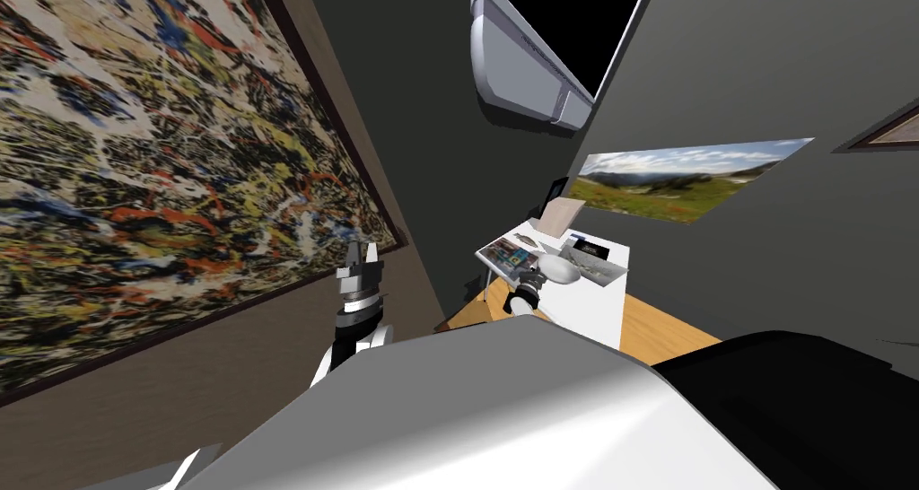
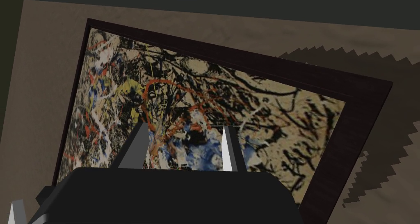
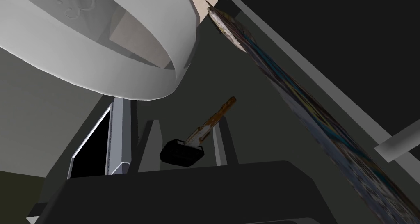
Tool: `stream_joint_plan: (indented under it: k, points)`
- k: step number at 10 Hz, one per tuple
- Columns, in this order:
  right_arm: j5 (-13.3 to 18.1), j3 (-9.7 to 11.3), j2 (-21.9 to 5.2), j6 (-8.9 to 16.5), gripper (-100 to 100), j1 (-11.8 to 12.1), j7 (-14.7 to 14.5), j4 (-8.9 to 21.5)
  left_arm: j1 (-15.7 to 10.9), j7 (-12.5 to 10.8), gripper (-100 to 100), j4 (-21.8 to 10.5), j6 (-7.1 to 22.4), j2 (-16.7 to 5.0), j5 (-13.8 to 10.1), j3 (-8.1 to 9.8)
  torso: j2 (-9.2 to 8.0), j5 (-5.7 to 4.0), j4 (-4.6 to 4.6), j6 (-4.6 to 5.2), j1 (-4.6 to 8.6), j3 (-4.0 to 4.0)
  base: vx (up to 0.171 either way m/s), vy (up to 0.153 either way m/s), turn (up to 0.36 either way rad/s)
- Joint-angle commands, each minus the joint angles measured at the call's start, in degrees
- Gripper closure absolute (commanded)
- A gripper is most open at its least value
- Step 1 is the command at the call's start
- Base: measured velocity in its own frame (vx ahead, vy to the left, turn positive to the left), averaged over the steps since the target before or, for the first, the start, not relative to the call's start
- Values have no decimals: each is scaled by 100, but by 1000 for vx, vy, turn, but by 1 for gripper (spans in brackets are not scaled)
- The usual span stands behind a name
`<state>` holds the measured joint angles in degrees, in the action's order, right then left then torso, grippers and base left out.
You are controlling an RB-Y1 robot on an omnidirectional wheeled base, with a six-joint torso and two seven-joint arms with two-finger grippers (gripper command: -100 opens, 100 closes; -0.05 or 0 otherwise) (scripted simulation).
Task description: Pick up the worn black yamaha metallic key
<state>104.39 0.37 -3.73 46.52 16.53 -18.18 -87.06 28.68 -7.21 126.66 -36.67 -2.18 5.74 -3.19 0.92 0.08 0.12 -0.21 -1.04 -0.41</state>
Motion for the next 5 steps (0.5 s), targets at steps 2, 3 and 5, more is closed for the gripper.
stream_joint_plan:
  k: [2, 3, 5]
  points:
    - [100, 242, 232, 324, 100, 169, -108, -157, 0, 0, 0, 0, 0, 0, 0, 0, -4, 2, 1, 2, -1, 2, -24, -74, 74]
    - [139, 334, 319, 441, 100, 241, -149, -224, 0, 0, 0, 0, 0, 0, 0, 0, -5, 3, 2, 1, -2, 3, -23, -75, 82]
    - [113, 283, 258, 368, 0, 221, -113, -200, 0, 0, 0, 0, 0, 0, 0, 0, 0, 5, 0, 3, -11, 0, -7, -20, 8]
